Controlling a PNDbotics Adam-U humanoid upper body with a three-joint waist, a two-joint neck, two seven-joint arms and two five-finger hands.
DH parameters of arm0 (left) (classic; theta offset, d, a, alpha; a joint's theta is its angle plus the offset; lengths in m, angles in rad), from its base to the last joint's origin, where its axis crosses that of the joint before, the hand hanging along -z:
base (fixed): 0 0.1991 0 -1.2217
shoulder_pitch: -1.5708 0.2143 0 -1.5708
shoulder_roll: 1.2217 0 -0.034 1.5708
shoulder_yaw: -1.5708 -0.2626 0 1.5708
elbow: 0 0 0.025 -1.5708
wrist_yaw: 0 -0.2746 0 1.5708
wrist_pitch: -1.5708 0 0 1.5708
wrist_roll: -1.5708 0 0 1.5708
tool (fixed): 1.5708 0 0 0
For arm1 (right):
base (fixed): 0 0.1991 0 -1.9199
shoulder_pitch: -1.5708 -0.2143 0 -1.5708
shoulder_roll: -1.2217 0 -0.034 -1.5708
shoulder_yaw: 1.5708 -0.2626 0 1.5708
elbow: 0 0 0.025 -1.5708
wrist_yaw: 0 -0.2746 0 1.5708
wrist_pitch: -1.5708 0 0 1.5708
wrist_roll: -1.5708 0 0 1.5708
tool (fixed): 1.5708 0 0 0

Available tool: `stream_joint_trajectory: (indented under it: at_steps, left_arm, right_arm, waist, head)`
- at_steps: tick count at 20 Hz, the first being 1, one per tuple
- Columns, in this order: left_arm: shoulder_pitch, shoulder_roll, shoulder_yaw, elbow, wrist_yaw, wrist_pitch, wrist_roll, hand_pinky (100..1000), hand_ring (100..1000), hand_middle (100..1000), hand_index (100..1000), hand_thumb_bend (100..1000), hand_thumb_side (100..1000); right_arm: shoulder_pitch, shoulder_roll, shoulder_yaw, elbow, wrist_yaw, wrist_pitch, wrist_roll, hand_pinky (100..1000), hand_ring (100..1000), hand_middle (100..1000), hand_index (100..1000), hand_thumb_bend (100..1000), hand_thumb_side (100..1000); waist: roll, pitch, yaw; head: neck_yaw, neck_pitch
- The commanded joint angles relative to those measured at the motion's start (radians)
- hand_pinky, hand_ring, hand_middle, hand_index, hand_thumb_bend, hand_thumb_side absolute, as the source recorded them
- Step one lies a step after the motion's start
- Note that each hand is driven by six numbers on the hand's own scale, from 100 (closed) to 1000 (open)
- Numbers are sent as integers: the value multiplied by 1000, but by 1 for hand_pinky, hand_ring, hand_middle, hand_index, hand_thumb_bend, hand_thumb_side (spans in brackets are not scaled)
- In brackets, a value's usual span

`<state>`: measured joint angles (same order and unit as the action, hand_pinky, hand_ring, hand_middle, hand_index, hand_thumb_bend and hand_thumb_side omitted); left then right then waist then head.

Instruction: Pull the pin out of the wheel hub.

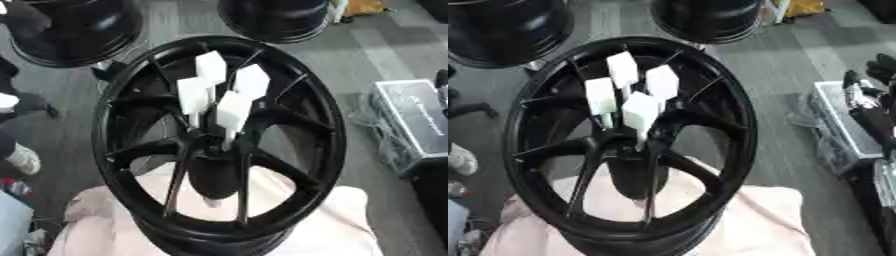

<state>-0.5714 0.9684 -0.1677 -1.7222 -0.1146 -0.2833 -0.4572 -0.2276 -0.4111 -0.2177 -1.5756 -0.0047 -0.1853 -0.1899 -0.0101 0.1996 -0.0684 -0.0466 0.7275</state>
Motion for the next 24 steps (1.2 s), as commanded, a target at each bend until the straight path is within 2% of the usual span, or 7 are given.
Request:
stream_joint_trajectory:
  at_steps: [1, 5, 8, 13, 14, 19, 24]
  left_arm:
    - [-42, 52, -32, -15, -21, -30, -71, 768, 752, 731, 836, 669, 389]
    - [-99, 34, -78, -27, -56, -52, -146, 767, 749, 729, 835, 686, 383]
    - [-151, 4, -122, -25, -101, -46, -173, 762, 745, 730, 849, 709, 381]
    - [-178, -16, -151, -16, -137, -38, -168, 762, 745, 730, 849, 709, 381]
    - [-186, -25, -158, -20, -144, -39, -163, 783, 768, 758, 867, 758, 411]
    - [-281, -107, -228, 27, -205, -28, -133, 788, 775, 767, 870, 762, 439]
    - [-342, -188, -257, 103, -265, -37, -100, 785, 772, 764, 867, 755, 449]
  right_arm:
    - [-3, -40, -2, -5, -1, -2, 5, 706, 857, 770, 855, 290, 376]
    - [-2, -43, 0, -2, -2, -3, 8, 707, 857, 770, 855, 288, 376]
    - [3, -45, 4, 0, -2, -3, 13, 707, 858, 770, 855, 285, 377]
    - [6, -46, 3, 3, -3, -4, 14, 707, 858, 770, 855, 285, 377]
    - [7, -46, 5, 4, -3, -4, 16, 707, 858, 770, 856, 281, 378]
    - [17, -46, 4, 9, -4, -4, 15, 707, 858, 770, 856, 279, 378]
    - [22, -42, 4, 11, -5, -5, 16, 707, 858, 770, 856, 276, 379]
  waist:
    - [4, -24, -2]
    - [8, -29, -4]
    - [11, -35, -3]
    - [11, -37, -1]
    - [12, -42, -4]
    - [14, -51, 3]
    - [14, -55, 4]
  head:
    - [-2, 2]
    - [-5, 6]
    - [0, 12]
    - [0, 14]
    - [7, 16]
    - [13, 22]
    - [16, 22]
